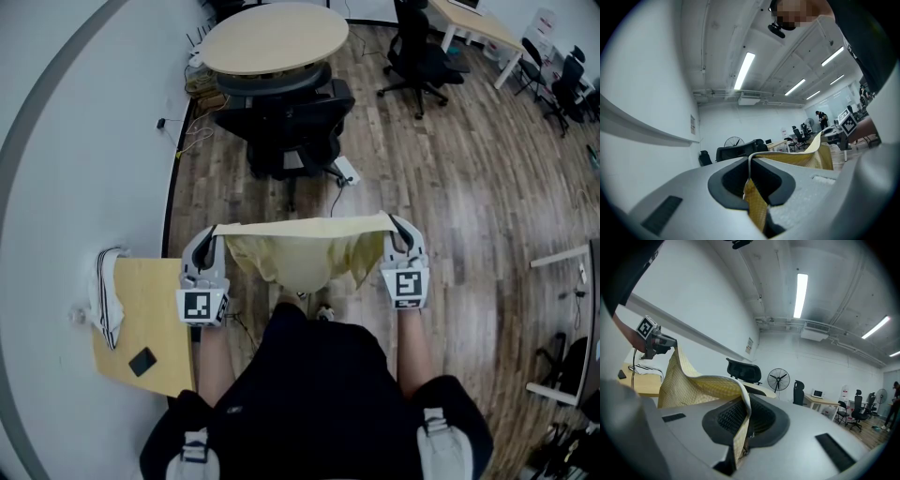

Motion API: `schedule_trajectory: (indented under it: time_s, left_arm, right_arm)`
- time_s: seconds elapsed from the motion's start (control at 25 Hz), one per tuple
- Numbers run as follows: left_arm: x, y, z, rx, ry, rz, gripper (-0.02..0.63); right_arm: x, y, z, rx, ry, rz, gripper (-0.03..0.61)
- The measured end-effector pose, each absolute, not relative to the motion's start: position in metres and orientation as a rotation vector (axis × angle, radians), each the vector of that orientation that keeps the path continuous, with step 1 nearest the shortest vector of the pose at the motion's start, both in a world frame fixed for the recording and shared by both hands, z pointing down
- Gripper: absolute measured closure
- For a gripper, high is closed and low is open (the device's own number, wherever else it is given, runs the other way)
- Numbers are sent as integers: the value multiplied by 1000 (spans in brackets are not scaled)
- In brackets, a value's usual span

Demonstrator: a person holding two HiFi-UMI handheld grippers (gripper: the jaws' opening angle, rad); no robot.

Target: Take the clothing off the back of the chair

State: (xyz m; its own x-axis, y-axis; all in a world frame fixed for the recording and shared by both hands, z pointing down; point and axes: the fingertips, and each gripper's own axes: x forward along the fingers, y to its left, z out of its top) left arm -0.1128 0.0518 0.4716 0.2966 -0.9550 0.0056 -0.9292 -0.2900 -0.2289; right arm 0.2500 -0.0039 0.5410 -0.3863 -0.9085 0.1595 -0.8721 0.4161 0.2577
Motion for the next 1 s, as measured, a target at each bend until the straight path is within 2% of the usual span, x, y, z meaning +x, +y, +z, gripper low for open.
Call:
schedule_trajectory:
  time_s: [1.0]
  left_arm:
    - [-121,65,466,-2363,1758,-201,603]
  right_arm:
    - [241,9,537,1544,-2396,-213,578]
